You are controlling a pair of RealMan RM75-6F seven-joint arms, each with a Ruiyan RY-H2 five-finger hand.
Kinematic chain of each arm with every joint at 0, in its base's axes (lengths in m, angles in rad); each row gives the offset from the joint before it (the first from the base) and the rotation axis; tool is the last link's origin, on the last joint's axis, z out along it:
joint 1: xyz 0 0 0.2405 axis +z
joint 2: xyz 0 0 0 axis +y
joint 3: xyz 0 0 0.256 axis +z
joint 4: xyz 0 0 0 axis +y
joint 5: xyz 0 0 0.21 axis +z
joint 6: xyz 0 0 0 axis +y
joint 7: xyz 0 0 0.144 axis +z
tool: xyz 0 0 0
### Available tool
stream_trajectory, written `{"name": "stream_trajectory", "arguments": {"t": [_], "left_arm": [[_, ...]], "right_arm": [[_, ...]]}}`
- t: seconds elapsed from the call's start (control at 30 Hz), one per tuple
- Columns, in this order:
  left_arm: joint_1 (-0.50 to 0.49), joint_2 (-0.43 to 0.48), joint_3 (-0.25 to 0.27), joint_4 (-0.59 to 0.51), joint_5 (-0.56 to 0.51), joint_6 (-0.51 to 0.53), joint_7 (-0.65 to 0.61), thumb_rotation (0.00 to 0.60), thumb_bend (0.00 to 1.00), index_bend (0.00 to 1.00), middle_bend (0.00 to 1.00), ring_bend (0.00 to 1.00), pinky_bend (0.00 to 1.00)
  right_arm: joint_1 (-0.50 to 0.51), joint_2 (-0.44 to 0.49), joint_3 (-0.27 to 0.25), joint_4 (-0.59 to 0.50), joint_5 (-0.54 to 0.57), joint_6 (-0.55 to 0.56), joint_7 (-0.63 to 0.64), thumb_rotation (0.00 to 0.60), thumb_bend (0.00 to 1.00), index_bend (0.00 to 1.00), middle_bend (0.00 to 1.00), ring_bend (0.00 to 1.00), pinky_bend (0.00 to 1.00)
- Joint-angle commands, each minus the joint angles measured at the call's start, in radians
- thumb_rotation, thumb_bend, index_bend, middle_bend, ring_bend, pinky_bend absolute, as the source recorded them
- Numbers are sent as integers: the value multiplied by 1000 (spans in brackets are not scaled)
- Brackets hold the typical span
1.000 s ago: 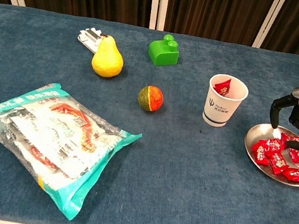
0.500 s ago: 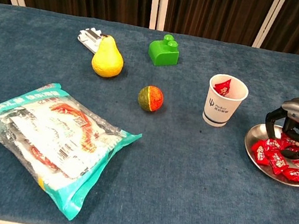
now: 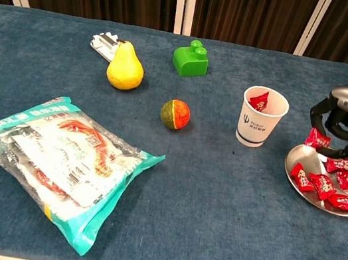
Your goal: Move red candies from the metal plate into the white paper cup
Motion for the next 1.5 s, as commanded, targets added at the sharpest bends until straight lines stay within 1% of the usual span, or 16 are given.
{"name": "stream_trajectory", "arguments": {"t": [0.03,0.1,0.23,0.4,0.5,0.63,0.97,1.1,1.17,1.27,1.33,1.4,1.5], "left_arm": [[-2,0,-1,-2,2,0,3,600,0,0,0,0,0],[-3,0,-1,-4,4,0,4,600,0,0,0,0,0],[-1,3,-1,-6,0,0,6,600,0,0,0,0,0],[0,5,0,-7,-4,-2,8,600,0,0,0,0,0],[3,5,1,-6,-7,-3,7,600,0,0,0,0,0],[5,4,2,-2,-10,-3,5,600,0,0,0,0,0],[3,-1,1,5,-6,-3,0,600,0,0,0,0,0],[3,-1,1,5,-7,-4,0,600,0,0,0,0,0],[3,-1,0,6,-7,-5,-2,600,0,0,0,0,0],[0,-2,0,7,-6,-6,-3,600,0,0,0,0,0],[-1,-4,-1,7,-4,-6,-4,600,0,0,0,0,0],[-3,-6,-1,6,-1,-6,-3,600,0,0,0,0,0],[-5,-7,0,3,4,-5,0,600,0,0,0,0,0]], "right_arm": [[24,39,57,-54,-4,16,46,600,509,688,921,1000,1000],[46,36,87,-60,13,5,46,600,509,676,921,1000,1000],[96,11,125,-49,68,-47,19,600,509,649,921,1000,1000],[150,-31,142,-21,132,-109,-26,600,509,633,921,1000,1000],[168,-47,140,-10,155,-130,-43,600,509,624,921,1000,1000],[174,-51,127,-14,158,-135,-55,600,509,598,921,1000,1000],[157,-22,106,-39,153,-103,-59,600,512,493,921,1000,1000],[129,4,101,-72,126,-57,-29,600,514,456,921,1000,1000],[97,36,85,-101,92,-16,-2,600,514,453,921,1000,1000],[46,86,40,-135,42,25,26,600,514,467,921,1000,1000],[12,111,1,-150,16,43,30,600,513,474,921,1000,1000],[-19,127,-34,-163,3,54,24,600,478,476,921,1000,1000],[-51,133,-70,-173,6,56,9,600,391,477,921,1000,1000]]}}
